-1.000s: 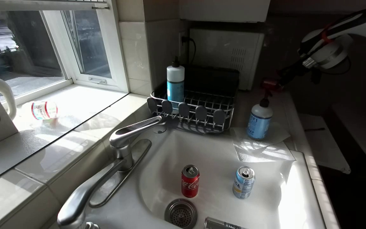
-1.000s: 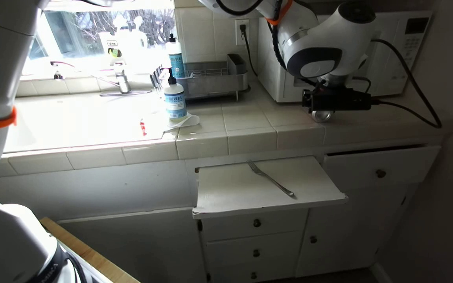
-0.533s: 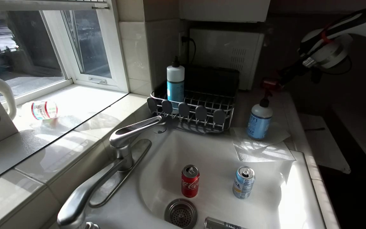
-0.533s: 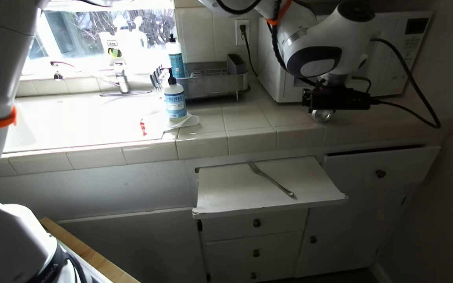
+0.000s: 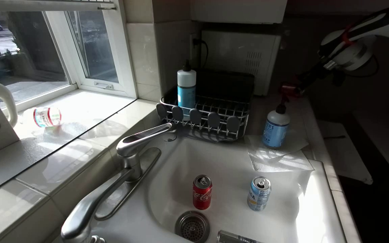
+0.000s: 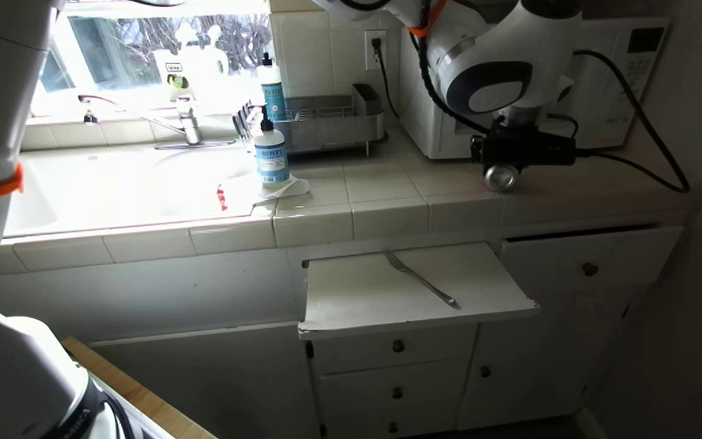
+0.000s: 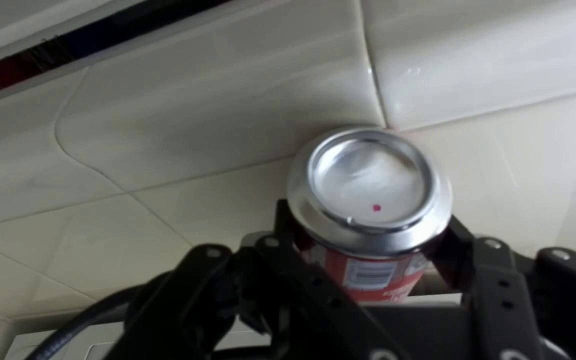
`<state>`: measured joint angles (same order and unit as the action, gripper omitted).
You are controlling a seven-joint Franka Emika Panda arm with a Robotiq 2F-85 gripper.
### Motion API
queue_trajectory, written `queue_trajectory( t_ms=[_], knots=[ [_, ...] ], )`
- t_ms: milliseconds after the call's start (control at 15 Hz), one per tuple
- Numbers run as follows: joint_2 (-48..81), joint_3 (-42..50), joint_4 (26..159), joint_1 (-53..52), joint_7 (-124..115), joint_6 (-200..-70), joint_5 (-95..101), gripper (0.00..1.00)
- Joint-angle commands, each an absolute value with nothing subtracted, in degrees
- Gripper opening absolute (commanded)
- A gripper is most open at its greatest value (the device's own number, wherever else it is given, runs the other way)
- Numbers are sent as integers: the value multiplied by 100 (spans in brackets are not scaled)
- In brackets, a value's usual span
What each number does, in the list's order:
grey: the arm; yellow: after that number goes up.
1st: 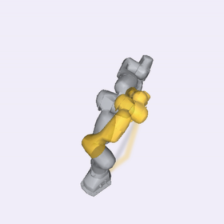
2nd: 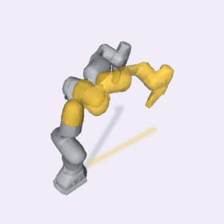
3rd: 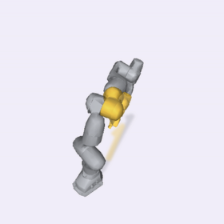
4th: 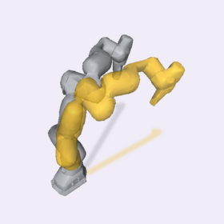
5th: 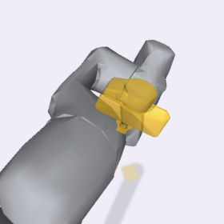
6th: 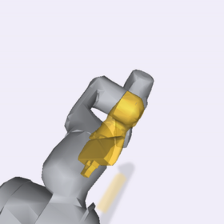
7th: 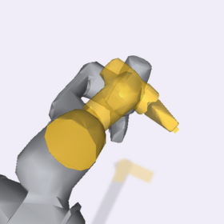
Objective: Move the can to the left then put it upright
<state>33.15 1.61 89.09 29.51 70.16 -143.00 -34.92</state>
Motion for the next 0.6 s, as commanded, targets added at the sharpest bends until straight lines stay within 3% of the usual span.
queue_trajectory(
  t_ms=[0, 67, 133, 200, 467, 533],
  knots=[
    [3131, 264, 9137, 2908, 6669, -14210, -3170, 73],
    [3122, 268, 9148, 2910, 6593, -14206, -3105, 76],
    [3115, 272, 9156, 2910, 6520, -14205, -3028, 85],
    [3108, 271, 9165, 2913, 6447, -14214, -2952, 81],
    [3071, 266, 9213, 2915, 6204, -14212, -2706, 84],
    [3069, 259, 9214, 2921, 6162, -14203, -2669, 78]
  ],
)
